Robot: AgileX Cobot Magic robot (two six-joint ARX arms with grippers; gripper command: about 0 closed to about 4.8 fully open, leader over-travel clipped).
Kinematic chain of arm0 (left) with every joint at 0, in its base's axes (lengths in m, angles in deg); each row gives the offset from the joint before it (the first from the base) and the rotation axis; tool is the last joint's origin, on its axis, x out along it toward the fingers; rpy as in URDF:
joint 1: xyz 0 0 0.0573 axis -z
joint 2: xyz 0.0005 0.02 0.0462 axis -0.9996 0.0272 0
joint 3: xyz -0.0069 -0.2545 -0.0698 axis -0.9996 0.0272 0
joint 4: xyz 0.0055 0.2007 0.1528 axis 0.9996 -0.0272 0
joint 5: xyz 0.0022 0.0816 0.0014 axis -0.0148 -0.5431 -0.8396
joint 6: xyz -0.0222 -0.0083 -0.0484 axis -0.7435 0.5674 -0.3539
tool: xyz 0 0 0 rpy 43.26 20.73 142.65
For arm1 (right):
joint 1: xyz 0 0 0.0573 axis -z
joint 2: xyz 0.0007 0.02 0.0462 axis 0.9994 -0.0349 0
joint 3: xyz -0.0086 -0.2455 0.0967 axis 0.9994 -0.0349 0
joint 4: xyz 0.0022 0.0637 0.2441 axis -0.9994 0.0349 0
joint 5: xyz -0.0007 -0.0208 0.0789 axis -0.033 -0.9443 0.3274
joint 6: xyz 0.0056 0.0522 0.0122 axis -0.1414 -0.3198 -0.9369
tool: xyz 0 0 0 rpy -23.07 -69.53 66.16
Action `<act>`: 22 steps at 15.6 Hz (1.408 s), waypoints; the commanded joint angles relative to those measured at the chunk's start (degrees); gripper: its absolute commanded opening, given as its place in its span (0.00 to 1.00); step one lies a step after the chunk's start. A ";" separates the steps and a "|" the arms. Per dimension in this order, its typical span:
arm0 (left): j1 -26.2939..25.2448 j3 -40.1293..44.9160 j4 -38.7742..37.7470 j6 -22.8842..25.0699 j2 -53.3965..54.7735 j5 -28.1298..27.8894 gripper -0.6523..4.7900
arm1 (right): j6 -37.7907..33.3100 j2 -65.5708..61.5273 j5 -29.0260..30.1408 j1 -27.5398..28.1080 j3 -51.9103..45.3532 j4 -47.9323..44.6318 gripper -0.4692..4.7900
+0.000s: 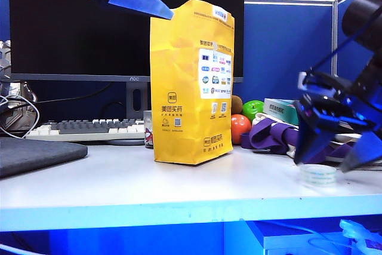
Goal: Pick up the transparent tape and throw it into the yellow paper bag.
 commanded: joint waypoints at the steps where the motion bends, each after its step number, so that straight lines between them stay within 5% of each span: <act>1: 0.02 -0.15 -0.31 -0.24 -0.11 0.39 0.92 | 0.22 0.13 -0.24 -0.07 0.17 0.42 1.00; 7: 0.02 -0.15 -0.24 -0.24 -0.11 0.37 0.92 | -0.24 -1.57 -0.31 -0.09 0.17 1.07 1.00; 11: 0.02 -0.15 -0.26 -0.83 -0.11 0.37 0.92 | -0.57 -3.76 -0.24 -0.09 0.17 1.33 0.55; 16: 0.02 -0.15 -0.17 -1.14 -0.11 0.11 0.92 | -0.70 -3.65 1.38 -0.07 2.16 0.28 0.50; 19: 0.00 -0.15 1.33 0.24 -0.11 -6.36 0.92 | -2.03 -3.63 7.69 -0.09 12.24 6.05 0.50; 22: -0.02 -0.17 6.10 4.42 -1.07 -19.28 0.92 | -2.01 -2.89 11.47 -0.55 21.92 11.58 0.50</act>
